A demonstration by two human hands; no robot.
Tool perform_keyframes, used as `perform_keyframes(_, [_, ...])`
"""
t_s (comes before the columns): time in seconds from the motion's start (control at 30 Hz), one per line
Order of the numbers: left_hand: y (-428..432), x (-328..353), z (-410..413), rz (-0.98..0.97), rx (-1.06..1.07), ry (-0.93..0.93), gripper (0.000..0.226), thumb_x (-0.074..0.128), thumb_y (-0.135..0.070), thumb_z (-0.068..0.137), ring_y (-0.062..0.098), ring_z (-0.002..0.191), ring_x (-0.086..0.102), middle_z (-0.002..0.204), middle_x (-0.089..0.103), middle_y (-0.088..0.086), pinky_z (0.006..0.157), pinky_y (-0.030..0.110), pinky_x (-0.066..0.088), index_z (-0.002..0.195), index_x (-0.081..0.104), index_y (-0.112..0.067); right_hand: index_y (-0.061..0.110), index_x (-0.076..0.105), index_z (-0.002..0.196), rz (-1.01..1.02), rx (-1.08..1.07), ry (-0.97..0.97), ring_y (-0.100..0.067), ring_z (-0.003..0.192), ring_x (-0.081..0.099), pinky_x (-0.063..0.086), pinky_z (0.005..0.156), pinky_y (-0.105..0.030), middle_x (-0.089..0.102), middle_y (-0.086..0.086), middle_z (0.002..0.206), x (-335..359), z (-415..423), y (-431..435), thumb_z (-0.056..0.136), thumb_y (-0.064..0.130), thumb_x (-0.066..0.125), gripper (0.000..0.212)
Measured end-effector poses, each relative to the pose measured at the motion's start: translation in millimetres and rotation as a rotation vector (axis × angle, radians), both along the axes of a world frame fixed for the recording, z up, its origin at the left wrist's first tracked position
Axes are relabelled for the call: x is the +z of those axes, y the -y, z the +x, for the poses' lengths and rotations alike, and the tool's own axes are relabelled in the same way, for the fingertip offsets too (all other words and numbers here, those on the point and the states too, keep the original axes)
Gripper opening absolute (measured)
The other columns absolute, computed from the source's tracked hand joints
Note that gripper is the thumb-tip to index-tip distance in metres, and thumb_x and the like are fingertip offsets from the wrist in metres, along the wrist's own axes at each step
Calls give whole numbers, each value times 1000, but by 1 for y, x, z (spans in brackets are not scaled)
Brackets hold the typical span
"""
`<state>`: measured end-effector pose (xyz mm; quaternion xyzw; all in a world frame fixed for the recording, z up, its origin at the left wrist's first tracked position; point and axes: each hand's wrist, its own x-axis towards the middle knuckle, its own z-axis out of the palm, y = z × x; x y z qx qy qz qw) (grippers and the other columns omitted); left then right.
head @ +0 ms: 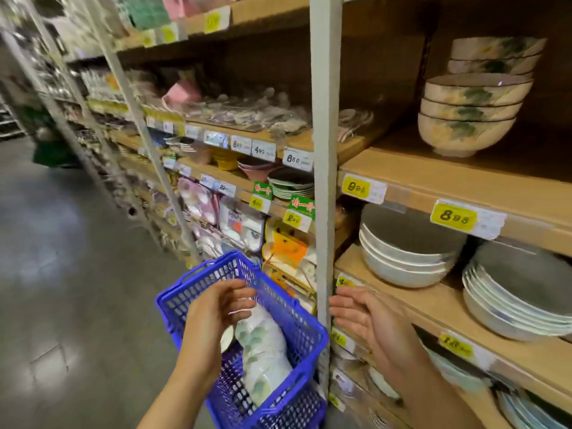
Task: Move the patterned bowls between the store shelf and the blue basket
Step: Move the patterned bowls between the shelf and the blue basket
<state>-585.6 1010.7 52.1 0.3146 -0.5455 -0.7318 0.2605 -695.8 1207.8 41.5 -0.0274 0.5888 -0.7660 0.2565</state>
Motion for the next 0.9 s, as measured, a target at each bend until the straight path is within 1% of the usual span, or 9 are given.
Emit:
perform_keyframes(0.07, [25, -6, 20, 3, 28, 36, 28, 36, -10, 95, 17, 60, 66, 73, 74, 10, 57, 25, 51, 91, 64, -3, -2, 68, 96, 43, 23, 18, -31, 81, 69, 52, 84, -41, 73, -22, 89, -14, 16, 29, 95, 7, 47, 23])
perform_keyframes(0.2, [75, -16, 61, 10, 35, 141, 24, 42, -10, 92, 22, 64, 62, 76, 72, 10, 59, 28, 50, 89, 65, -5, 0, 67, 99, 110, 103, 27, -26, 76, 71, 53, 76, -34, 74, -18, 87, -39, 47, 95, 95, 11, 50, 20])
perform_keyframes(0.3, [114, -28, 93, 3, 33, 197, 24, 41, -9, 92, 22, 64, 60, 77, 70, 10, 60, 30, 47, 90, 64, -5, 4, 68, 98, 154, 154, 48, -23, 78, 72, 55, 76, -33, 75, -13, 86, -58, 67, 139, 95, 15, 53, 19])
perform_keyframes(0.37, [138, -37, 112, 0, 20, 219, 25, 40, -9, 92, 20, 62, 61, 77, 70, 9, 59, 29, 47, 88, 64, -6, 5, 67, 99, 175, 167, 72, -23, 79, 72, 54, 71, -31, 75, -12, 87, -70, 76, 165, 94, 17, 53, 19])
perform_keyframes(0.5, [180, -54, 137, -5, 18, 270, 25, 42, -9, 92, 17, 58, 62, 75, 71, 7, 57, 27, 49, 85, 65, -8, 6, 68, 99, 244, 170, 99, -25, 82, 72, 55, 73, -34, 75, -11, 87, -90, 86, 204, 93, 18, 55, 19])
perform_keyframes(0.67, [232, -76, 133, 22, 25, 312, 23, 45, -10, 92, 16, 59, 64, 73, 71, 4, 63, 29, 49, 87, 67, -8, 8, 67, 98, 309, 136, 107, -25, 79, 70, 54, 83, -41, 75, -12, 87, -108, 73, 246, 93, 17, 56, 15])
perform_keyframes(0.77, [259, -86, 113, 1, -14, 354, 23, 44, -12, 92, 18, 65, 64, 75, 71, 4, 66, 31, 49, 90, 67, -9, 9, 65, 99, 318, 124, 130, -24, 80, 70, 54, 79, -37, 74, -13, 90, -121, 60, 275, 94, 18, 55, 15])
perform_keyframes(0.87, [290, -94, 80, -66, -79, 387, 25, 41, -11, 93, 21, 70, 63, 83, 71, 9, 67, 31, 48, 92, 66, -8, 11, 60, 104, 321, 113, 172, -27, 85, 68, 52, 84, -40, 72, -12, 94, -140, 43, 308, 97, 20, 52, 14])
perform_keyframes(0.9, [301, -96, 67, -88, -101, 396, 26, 40, -10, 94, 21, 70, 62, 82, 69, 9, 66, 31, 47, 92, 65, -8, 13, 58, 103, 320, 106, 188, -27, 84, 68, 52, 82, -39, 72, -12, 94, -146, 36, 319, 98, 21, 50, 13])
